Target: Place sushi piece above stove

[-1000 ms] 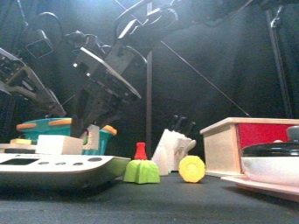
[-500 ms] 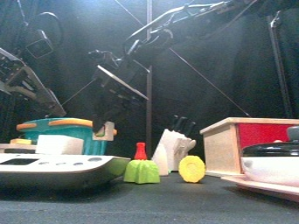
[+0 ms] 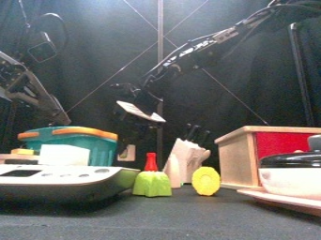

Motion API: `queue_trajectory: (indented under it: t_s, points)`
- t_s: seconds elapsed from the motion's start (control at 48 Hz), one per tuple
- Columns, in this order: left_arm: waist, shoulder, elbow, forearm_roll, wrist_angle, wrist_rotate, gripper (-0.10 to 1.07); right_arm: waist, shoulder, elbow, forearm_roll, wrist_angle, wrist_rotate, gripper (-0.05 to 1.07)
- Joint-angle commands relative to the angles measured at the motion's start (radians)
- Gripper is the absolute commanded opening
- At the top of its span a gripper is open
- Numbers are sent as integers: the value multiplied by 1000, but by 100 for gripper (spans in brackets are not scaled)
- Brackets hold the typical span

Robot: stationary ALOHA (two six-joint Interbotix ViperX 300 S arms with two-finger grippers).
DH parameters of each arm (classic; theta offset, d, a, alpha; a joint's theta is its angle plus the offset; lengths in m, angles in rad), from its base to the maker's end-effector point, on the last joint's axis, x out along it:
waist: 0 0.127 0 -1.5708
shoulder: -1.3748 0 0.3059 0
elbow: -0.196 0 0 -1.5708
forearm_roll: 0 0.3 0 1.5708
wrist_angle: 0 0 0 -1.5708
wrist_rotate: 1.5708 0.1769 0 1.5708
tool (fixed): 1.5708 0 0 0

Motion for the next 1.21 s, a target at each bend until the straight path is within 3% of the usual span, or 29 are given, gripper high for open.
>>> queue_trajectory:
  t_s: [0.0, 0.333, 1.188]
  points:
    - [0, 2, -14, -3, -3, 2, 93, -6, -21, -21, 9, -11, 3, 62]
    - [0, 2, -14, -3, -3, 2, 93, -6, -15, -23, 6, -11, 2, 89]
    - [-2, 2, -14, -3, -3, 0, 93, 2, -21, -32, 2, -5, 0, 89]
